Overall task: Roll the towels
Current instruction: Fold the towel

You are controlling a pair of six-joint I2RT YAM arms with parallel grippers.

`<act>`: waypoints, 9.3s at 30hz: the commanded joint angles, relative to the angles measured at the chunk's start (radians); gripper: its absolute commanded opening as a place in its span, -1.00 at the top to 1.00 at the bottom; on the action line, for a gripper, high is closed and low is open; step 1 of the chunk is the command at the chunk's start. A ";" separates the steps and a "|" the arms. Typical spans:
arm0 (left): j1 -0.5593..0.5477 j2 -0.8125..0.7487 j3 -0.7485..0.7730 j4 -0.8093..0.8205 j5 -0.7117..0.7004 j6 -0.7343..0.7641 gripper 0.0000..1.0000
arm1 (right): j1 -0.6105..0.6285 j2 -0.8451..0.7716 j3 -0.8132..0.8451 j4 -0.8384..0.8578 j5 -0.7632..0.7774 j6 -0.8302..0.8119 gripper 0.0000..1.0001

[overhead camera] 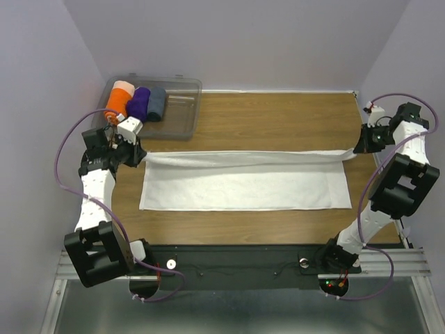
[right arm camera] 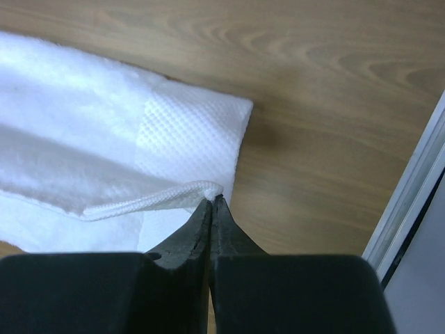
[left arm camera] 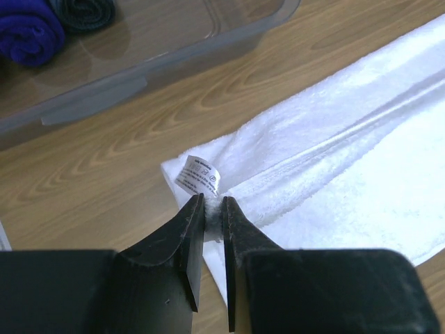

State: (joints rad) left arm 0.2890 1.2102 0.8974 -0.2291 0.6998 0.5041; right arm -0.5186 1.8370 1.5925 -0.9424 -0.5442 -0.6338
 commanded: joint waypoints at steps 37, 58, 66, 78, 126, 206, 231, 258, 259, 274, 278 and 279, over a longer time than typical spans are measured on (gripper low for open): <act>0.038 -0.029 -0.011 -0.372 -0.043 0.559 1.00 | -0.037 -0.116 -0.146 -0.039 0.064 -0.202 0.99; 0.164 -0.038 -0.112 -0.500 -0.091 0.804 1.00 | -0.075 -0.156 -0.390 -0.070 0.099 -0.389 0.99; 0.164 0.014 -0.218 -0.388 -0.131 0.795 1.00 | -0.075 -0.116 -0.465 -0.006 0.115 -0.377 0.99; 0.162 0.019 -0.278 -0.343 -0.151 0.794 1.00 | -0.075 -0.108 -0.513 0.037 0.122 -0.359 0.99; 0.180 -0.080 -0.255 -0.509 -0.184 0.884 1.00 | -0.078 -0.079 -0.422 -0.004 0.084 -0.334 0.99; -0.108 0.299 0.237 -0.458 -0.254 0.403 0.00 | 0.358 -0.154 -0.279 0.117 0.409 -0.262 0.03; 0.041 0.248 0.231 -0.627 -0.235 0.769 -0.23 | 0.262 -0.245 -0.422 0.137 0.369 -0.822 -0.22; 0.045 0.226 0.184 -0.653 -0.217 0.927 -0.41 | 0.308 -0.150 -0.511 0.247 0.365 -0.931 -0.02; 0.050 0.203 0.172 -0.654 -0.218 0.957 -0.40 | 0.308 -0.147 -0.520 0.263 0.369 -0.935 0.03; 0.047 0.178 0.045 -0.668 -0.344 1.361 -0.19 | 0.312 -0.148 -0.440 0.252 0.383 -0.822 0.99; 0.018 0.157 -0.026 -0.645 -0.382 1.416 -0.20 | 0.310 -0.143 -0.427 0.246 0.388 -0.807 0.99; 0.012 0.154 -0.046 -0.642 -0.388 1.439 -0.20 | 0.312 -0.143 -0.422 0.243 0.386 -0.797 0.99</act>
State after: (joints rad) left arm 0.3218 1.3907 0.9058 -0.8459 0.3466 1.8336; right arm -0.2138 1.6966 1.1286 -0.7139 -0.1703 -1.4681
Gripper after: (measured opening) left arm 0.596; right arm 0.056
